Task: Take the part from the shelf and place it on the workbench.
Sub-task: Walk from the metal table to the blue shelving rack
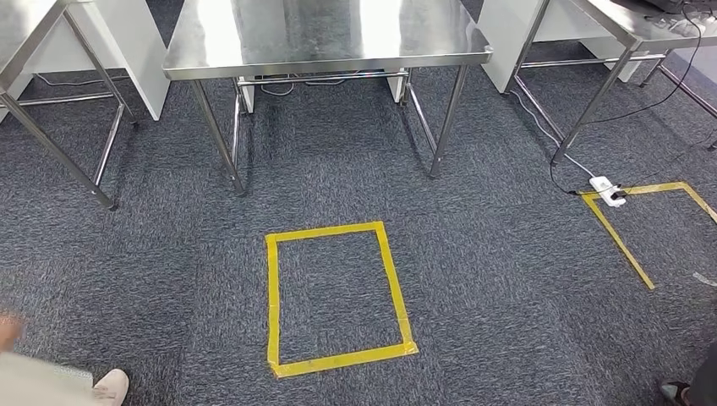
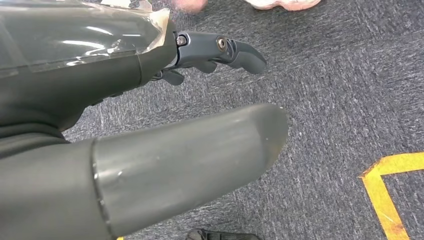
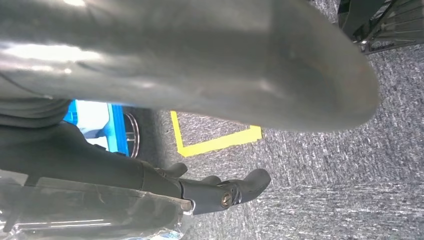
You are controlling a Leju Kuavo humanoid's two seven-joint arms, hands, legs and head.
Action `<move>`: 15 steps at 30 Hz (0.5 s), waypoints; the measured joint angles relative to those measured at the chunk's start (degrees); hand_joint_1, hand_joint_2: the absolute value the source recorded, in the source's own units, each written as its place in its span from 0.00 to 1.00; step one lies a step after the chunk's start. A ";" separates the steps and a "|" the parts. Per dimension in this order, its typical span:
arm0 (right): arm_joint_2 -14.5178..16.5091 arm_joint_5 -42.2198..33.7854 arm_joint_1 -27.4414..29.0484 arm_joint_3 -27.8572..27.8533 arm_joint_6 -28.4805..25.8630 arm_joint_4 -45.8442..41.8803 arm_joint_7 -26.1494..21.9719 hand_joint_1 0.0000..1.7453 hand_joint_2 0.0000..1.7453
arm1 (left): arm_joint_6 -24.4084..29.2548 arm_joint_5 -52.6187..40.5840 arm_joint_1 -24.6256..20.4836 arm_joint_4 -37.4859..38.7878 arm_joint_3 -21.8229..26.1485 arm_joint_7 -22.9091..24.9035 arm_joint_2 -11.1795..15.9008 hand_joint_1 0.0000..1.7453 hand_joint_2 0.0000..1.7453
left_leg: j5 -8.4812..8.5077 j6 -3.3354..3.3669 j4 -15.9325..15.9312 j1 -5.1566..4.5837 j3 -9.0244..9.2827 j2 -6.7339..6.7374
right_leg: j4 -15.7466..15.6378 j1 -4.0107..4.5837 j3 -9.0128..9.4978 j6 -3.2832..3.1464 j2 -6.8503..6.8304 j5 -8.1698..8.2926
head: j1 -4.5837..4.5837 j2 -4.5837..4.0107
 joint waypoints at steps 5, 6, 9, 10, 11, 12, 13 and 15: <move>0.00 -0.01 0.03 0.00 0.01 0.00 -0.09 0.00 0.00 | 0.02 -0.03 -0.01 0.00 0.00 -0.03 -0.02 0.00 0.00 | 0.03 0.05 0.18 -0.05 -0.23 0.00 | 0.00 -0.04 -0.09 0.22 0.00 0.13 | -0.01 0.00; 0.00 0.01 0.03 0.00 0.04 0.00 -0.16 0.00 0.00 | 0.03 -0.04 -0.01 0.00 0.00 -0.05 -0.01 0.00 0.00 | 0.03 0.05 0.18 -0.05 -0.25 0.00 | 0.00 -0.04 -0.12 0.24 0.00 0.14 | -0.01 0.00; 0.00 0.04 0.04 0.01 0.27 0.00 -0.46 0.00 0.25 | 0.06 -0.04 -0.01 0.00 0.00 -0.11 0.00 0.00 0.00 | 0.03 0.05 0.18 -0.05 -0.32 0.00 | 0.00 -0.03 -0.21 0.29 0.00 0.17 | -0.02 0.00; -0.01 0.05 0.04 0.02 0.36 0.00 -0.56 0.00 0.50 | 0.07 -0.04 -0.01 0.00 0.00 -0.11 0.00 0.00 0.00 | 0.03 0.05 0.18 -0.04 -0.34 0.00 | 0.01 -0.02 -0.25 0.30 0.00 0.17 | -0.02 0.00; -0.02 0.06 0.04 0.04 0.43 0.00 -0.66 0.00 0.75 | 0.10 -0.05 -0.01 0.00 0.00 -0.12 0.00 0.00 0.00 | 0.04 0.05 0.18 -0.03 -0.36 0.00 | 0.02 -0.01 -0.27 0.30 0.00 0.18 | -0.02 0.00; -0.04 0.06 0.04 0.06 0.46 0.00 -0.76 0.00 1.00 | 0.13 -0.06 -0.01 0.00 0.00 -0.12 0.00 0.00 0.00 | 0.05 0.04 0.18 -0.02 -0.37 0.00 | 0.04 0.00 -0.30 0.30 0.00 0.18 | -0.02 0.00; -0.07 0.05 0.04 0.09 0.47 0.00 -0.90 0.00 1.00 | 0.15 -0.09 -0.01 0.00 0.00 -0.11 0.00 0.00 0.00 | 0.06 0.03 0.18 -0.01 -0.38 0.00 | 0.06 0.01 -0.33 0.30 0.00 0.18 | -0.02 0.00; -0.12 -0.15 0.04 0.13 0.50 0.00 -1.14 0.00 1.00 | 0.17 -0.23 -0.01 0.00 0.00 -0.05 0.00 0.00 0.00 | 0.09 -0.01 0.17 0.01 -0.39 0.00 | 0.10 0.02 -0.38 0.30 0.00 0.18 | -0.02 0.00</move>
